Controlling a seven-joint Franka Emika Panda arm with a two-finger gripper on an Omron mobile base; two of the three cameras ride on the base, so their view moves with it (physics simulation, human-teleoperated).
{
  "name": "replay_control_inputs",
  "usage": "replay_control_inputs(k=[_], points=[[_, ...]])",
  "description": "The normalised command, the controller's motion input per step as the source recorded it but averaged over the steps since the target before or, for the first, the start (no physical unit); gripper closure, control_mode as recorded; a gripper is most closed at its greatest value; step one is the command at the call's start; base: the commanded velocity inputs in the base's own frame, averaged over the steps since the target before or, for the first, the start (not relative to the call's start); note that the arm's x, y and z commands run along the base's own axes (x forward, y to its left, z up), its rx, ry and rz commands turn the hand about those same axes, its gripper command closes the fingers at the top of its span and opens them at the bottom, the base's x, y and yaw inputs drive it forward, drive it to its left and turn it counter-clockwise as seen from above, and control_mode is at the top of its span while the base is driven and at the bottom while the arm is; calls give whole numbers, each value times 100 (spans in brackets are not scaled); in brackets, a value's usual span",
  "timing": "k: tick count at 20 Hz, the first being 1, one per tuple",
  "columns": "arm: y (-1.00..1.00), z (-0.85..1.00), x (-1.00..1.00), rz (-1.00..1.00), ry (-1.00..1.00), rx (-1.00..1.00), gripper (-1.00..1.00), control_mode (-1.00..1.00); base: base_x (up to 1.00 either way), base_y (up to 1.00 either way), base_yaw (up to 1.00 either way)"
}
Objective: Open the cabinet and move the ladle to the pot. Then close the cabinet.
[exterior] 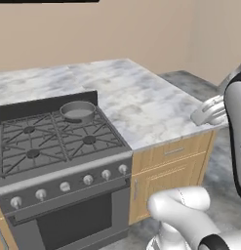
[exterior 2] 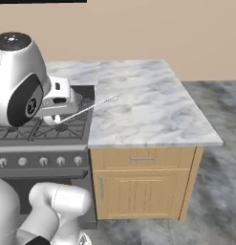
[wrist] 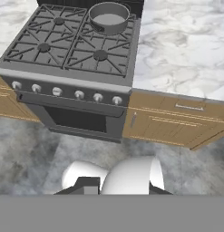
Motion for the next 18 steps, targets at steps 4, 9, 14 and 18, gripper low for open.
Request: replay_control_inputs(k=[4, 9, 14, 18], points=[[0, 0, 0, 0, 0, 0, 100, 100, 97, 19, 37], [0, 0, 0, 0, 0, 0, 100, 100, 98, 5, 48], [0, 0, 0, 0, 0, 0, 100, 100, 99, 14, 49], [0, 0, 0, 0, 0, 0, 100, 100, 95, 56, 37]])
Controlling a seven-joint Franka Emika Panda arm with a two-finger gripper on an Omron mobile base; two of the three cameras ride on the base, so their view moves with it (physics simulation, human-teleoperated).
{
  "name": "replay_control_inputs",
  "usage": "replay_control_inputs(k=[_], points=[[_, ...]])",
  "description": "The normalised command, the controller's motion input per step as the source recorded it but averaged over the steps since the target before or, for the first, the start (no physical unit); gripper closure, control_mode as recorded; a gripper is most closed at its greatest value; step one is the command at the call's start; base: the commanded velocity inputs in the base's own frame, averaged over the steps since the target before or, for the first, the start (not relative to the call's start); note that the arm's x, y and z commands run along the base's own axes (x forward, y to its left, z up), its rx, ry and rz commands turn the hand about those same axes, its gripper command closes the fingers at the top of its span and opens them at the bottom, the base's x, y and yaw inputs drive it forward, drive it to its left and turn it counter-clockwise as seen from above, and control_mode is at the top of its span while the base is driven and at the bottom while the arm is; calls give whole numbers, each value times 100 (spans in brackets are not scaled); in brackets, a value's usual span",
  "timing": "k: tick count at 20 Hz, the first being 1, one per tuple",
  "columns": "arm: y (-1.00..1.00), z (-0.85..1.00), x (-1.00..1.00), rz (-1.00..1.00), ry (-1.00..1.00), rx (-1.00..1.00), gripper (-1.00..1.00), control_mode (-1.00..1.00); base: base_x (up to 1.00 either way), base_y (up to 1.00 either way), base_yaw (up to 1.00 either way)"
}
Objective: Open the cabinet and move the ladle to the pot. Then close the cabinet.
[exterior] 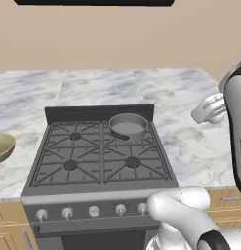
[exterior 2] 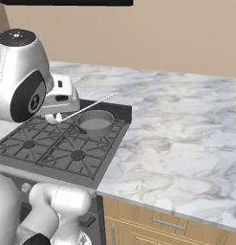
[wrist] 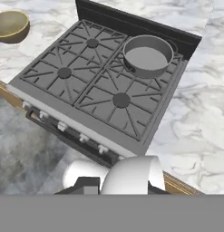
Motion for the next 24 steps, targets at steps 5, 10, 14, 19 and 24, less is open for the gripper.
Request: replay_control_inputs(k=[5, 10, 14, 19, 24], points=[[49, -25, 96, 19, 7, 0, 100, -100, 0, 0, 0], [61, -47, 100, 10, 6, 0, 100, -100, 0, 0, 0], [48, -46, 100, 5, 3, 0, 100, -100, 0, 0, 0], [8, -37, 88, 0, 0, 0, 100, -100, 0, 0, 0], [-5, -33, 73, 0, 0, 0, 100, -100, 0, 0, 0]])
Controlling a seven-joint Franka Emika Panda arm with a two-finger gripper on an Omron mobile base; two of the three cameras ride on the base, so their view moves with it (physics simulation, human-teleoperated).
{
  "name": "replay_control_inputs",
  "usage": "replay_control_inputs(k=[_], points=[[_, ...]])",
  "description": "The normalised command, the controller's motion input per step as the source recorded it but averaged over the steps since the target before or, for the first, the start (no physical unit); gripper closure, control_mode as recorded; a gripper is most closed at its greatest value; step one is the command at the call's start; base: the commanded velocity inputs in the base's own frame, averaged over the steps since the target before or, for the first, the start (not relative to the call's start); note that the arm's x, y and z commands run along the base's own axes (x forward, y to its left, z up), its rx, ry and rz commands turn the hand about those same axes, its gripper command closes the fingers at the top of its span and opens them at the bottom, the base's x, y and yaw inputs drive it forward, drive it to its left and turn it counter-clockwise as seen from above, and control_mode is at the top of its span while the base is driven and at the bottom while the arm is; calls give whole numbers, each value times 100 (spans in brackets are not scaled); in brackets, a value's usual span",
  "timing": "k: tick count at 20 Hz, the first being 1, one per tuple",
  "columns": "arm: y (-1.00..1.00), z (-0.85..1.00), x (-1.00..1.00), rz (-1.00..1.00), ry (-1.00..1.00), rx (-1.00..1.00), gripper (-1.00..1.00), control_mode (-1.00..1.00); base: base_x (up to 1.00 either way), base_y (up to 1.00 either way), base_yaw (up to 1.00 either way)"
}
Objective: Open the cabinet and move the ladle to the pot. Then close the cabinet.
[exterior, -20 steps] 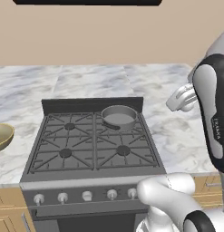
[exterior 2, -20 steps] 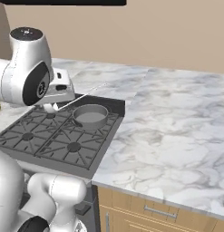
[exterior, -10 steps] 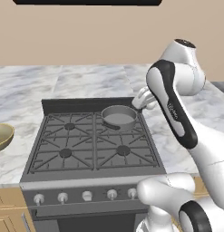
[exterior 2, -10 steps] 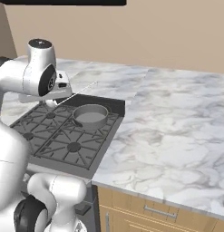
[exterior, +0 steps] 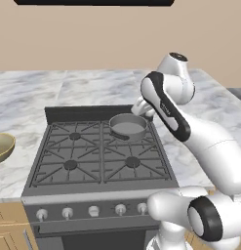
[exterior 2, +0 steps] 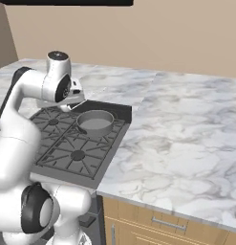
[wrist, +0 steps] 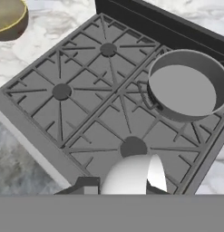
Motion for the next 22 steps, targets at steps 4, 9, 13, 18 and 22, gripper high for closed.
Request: replay_control_inputs(k=[4, 9, 13, 18, 22], points=[[-14, -36, 31, -3, 0, 0, 100, -100, 0, 0, 0], [-7, -43, 26, -3, 0, 0, 100, -100, 0, 0, 0], [0, -30, 58, -2, 0, 0, 100, -100, 0, 0, 0], [0, -19, 73, 0, 0, 0, 100, -100, 0, 0, 0], [0, -27, 68, 0, 0, 0, 100, -100, 0, 0, 0]])
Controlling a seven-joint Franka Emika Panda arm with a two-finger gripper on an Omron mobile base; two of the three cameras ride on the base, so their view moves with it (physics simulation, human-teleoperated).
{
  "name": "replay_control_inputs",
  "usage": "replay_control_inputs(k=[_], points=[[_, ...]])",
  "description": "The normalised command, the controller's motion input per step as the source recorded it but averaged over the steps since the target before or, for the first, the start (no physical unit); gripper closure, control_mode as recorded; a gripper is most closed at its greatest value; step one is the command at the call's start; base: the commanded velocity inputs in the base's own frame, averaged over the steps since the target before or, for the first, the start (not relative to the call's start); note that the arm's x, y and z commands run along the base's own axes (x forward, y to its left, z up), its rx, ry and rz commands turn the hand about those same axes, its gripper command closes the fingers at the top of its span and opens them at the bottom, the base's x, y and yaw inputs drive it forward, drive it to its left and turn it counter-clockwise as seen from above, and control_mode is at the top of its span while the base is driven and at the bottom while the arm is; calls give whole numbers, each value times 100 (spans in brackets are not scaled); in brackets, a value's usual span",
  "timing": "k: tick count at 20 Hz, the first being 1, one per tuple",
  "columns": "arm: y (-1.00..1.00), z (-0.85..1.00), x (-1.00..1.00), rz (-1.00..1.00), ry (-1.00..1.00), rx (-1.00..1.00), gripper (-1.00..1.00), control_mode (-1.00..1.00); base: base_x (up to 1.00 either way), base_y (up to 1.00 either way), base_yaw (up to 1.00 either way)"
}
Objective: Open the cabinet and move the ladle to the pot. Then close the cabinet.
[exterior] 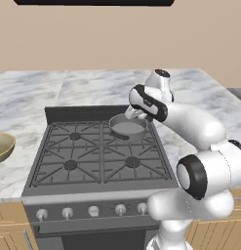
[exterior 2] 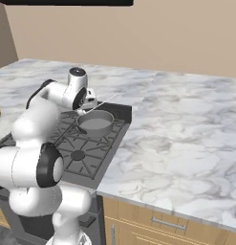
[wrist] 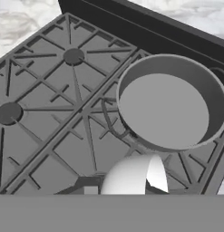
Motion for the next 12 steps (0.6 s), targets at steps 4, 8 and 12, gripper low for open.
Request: replay_control_inputs(k=[4, 8, 12], points=[[0, -30, 61, 0, 0, 0, 100, -100, 0, 0, 0], [0, -30, 56, 0, 0, 0, 100, -100, 0, 0, 0], [-6, -36, 34, -1, 0, 0, 100, -100, 0, 0, 0]])
